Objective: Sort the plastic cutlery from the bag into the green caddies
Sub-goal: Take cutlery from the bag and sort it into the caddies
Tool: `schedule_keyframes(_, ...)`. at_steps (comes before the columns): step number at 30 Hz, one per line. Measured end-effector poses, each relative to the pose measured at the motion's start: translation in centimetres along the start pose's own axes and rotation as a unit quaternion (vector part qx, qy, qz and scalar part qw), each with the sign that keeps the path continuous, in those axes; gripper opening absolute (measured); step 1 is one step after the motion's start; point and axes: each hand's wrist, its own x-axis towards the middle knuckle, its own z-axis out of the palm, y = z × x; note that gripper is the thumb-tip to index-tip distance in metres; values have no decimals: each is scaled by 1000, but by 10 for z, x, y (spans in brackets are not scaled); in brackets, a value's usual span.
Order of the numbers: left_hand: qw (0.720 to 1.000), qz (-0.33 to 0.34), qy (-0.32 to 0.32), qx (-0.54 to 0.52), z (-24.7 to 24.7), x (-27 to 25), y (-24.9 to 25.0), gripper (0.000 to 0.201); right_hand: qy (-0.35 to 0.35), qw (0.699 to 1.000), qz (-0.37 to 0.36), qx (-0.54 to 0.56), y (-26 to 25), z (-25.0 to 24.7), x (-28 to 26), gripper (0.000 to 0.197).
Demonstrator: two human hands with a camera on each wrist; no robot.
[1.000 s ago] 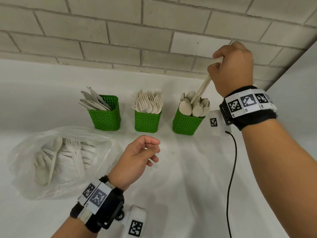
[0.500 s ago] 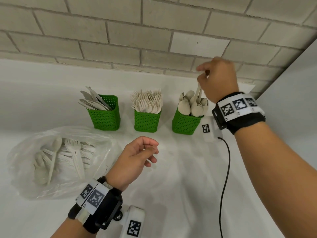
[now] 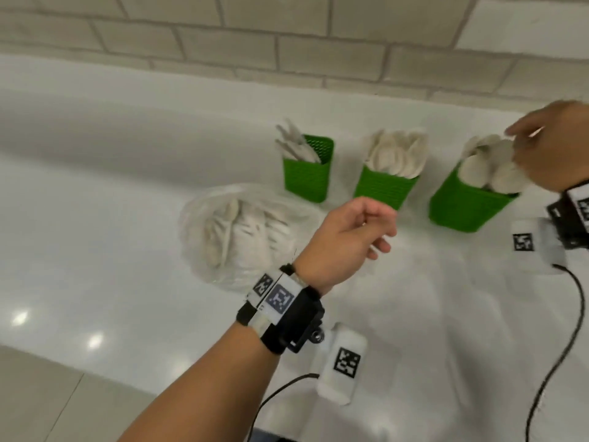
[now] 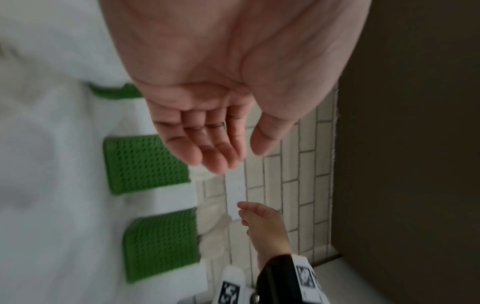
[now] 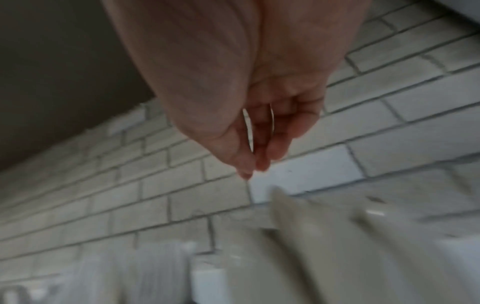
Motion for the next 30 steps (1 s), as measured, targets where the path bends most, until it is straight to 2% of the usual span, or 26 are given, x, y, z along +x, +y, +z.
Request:
schedule_keyframes(1,1000,12,10,-4,-9,-5,5,9,53,998,-23,28,-5,1,0,37)
schedule_keyframes(2,999,27,26,-12,-20,-10,11,11,69,994,-54,71,-23,-3,-8,36)
schedule_keyframes(3,998,46,48,-22,-34,-17,18,13,34,985,-72,151,-56,-10,-26,29)
schedule_keyframes(4,994,69,75,-31,-51,-25,25,15,1,978,-111,177,-89,-13,-44,21)
schedule_keyframes(5,989,93,109,-27,-70,-33,31,16,-40,964,-145,218,-120,-14,-60,16)
schedule_keyframes(7,970,127,199,57,-112,-48,38,16,-196,906,-193,322,-179,-13,-98,12)
schedule_keyframes(8,951,126,248,136,-133,-52,37,15,-279,869,-208,350,-202,-2,-112,12)
schedule_keyframes(9,925,106,285,227,-153,-54,35,15,-340,846,-211,352,-222,10,-121,16)
schedule_keyframes(10,894,65,308,318,-173,-53,28,17,-376,842,-219,318,-240,28,-127,22)
schedule_keyframes(11,868,10,315,384,-188,-50,19,26,-396,849,-233,261,-255,46,-130,29)
schedule_keyframes(12,860,-40,300,411,-201,-46,9,38,-406,860,-244,191,-270,62,-132,37)
schedule_keyframes(13,867,-76,273,410,-209,-41,-2,51,-400,875,-249,116,-280,76,-133,43)
schedule_keyframes(15,894,-104,213,381,-217,-32,-22,67,-362,904,-227,-1,-291,100,-126,62)
schedule_keyframes(16,900,-113,200,371,-219,-29,-30,69,-357,910,-206,-48,-293,111,-123,78)
schedule_keyframes(18,901,-124,214,357,-219,-25,-40,65,-363,909,-175,-107,-293,129,-120,106)
schedule_keyframes(20,904,-113,226,344,-218,-20,-45,57,-349,920,-150,-99,-293,143,-121,115)
schedule_keyframes(22,910,-101,222,334,-219,-15,-46,50,-324,935,-137,-53,-296,152,-120,102)
schedule_keyframes(24,915,-97,214,329,-220,-12,-45,48,-270,947,-169,-47,-296,154,-120,77)
schedule_keyframes(26,918,-82,208,328,-224,-11,-43,43,-223,949,-217,-55,-296,155,-121,64)
schedule_keyframes(28,925,-65,193,321,-228,-8,-42,35,-236,938,-249,-52,-298,155,-122,61)
schedule_keyframes(30,921,-45,190,336,-231,-3,-42,28,-272,932,-234,-46,-299,155,-117,59)
